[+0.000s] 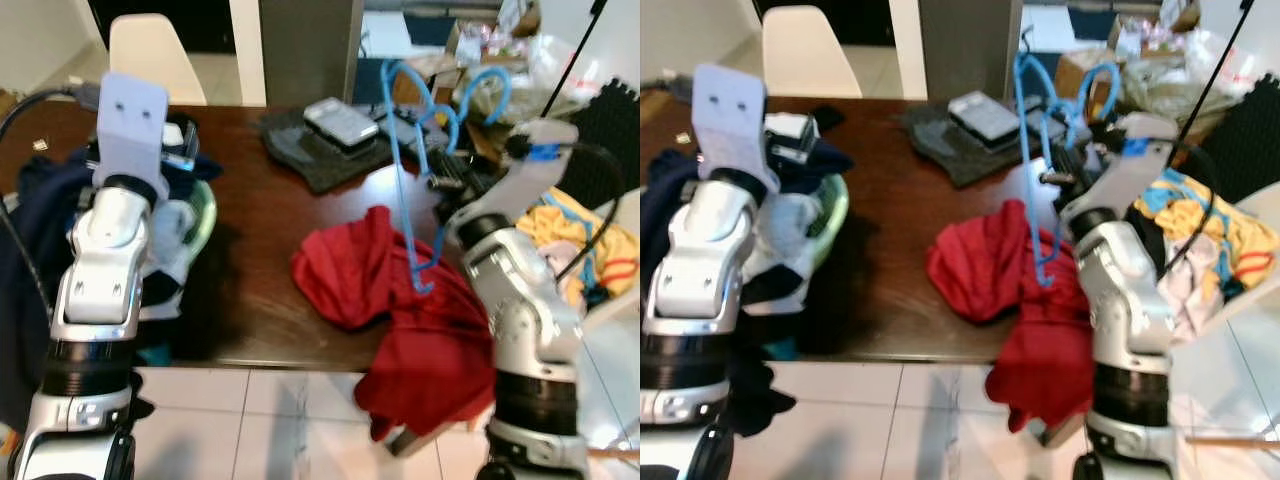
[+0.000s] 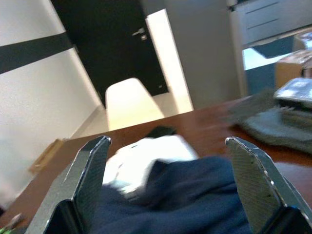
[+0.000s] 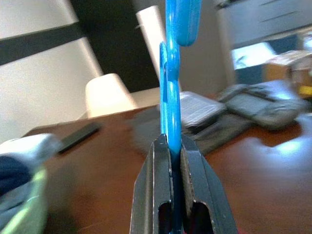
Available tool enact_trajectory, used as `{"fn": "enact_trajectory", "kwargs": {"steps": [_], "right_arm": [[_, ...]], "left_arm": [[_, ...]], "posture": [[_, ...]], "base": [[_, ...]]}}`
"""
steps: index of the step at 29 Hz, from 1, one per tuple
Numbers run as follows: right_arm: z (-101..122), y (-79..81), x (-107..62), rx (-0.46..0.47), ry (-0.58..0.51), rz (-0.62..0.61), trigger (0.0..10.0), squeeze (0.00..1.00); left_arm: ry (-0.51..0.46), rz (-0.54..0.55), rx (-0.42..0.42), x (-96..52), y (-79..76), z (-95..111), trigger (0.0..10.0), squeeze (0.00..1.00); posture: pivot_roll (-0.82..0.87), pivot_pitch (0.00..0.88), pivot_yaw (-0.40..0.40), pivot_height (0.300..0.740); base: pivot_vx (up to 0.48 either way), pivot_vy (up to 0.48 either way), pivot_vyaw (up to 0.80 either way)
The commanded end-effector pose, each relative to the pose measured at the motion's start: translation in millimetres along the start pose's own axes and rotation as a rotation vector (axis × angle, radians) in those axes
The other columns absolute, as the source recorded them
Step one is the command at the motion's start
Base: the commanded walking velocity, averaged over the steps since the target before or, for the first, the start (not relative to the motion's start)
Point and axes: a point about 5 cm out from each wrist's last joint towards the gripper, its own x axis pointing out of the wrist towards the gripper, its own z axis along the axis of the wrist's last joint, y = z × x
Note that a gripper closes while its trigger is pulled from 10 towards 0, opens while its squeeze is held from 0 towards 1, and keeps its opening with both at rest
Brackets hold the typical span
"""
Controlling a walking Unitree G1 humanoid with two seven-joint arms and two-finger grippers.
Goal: Hang hanger
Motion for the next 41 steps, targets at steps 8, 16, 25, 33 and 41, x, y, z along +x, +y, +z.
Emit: {"fn": "enact_trajectory", "kwargs": {"steps": [8,16,25,33,41], "right_arm": [[2.7,-4.0,-2.7,-0.031,-0.016,-0.026,10.0,0.0],[3.7,-2.5,-2.0,-0.046,-0.018,-0.019,10.0,0.0],[4.7,-2.2,-1.6,-0.051,-0.02,-0.016,10.0,0.0],[4.8,-1.9,-2.2,-0.053,-0.02,-0.01,10.0,0.0],[3.0,-0.5,-2.4,-0.053,-0.013,-0.008,10.0,0.0]], "left_arm": [[0.008,-0.02,-0.006,-5.4,-12.5,-4.6,10.0,0.0],[0.03,-0.096,-0.074,-7.6,-23.2,-6.4,10.0,0.0],[0.024,-0.069,-0.098,-6.5,-23.6,-6.9,10.0,0.0],[0.025,-0.127,-0.095,-9.8,-31.8,-5.3,10.0,0.0],[0.021,-0.105,-0.113,-8.0,-30.7,-4.1,10.0,0.0]], "posture": [[0.08,0.156,-0.011,0.74],[0.08,0.152,-0.015,0.74],[0.08,0.152,-0.016,0.74],[0.07,0.151,-0.014,0.74],[0.08,0.159,-0.014,0.74]], "base": [[0.0,0.479,0.0],[0.0,0.024,0.0],[0.0,-0.262,0.0],[0.0,-0.12,0.0],[0.0,-0.238,0.0]]}}
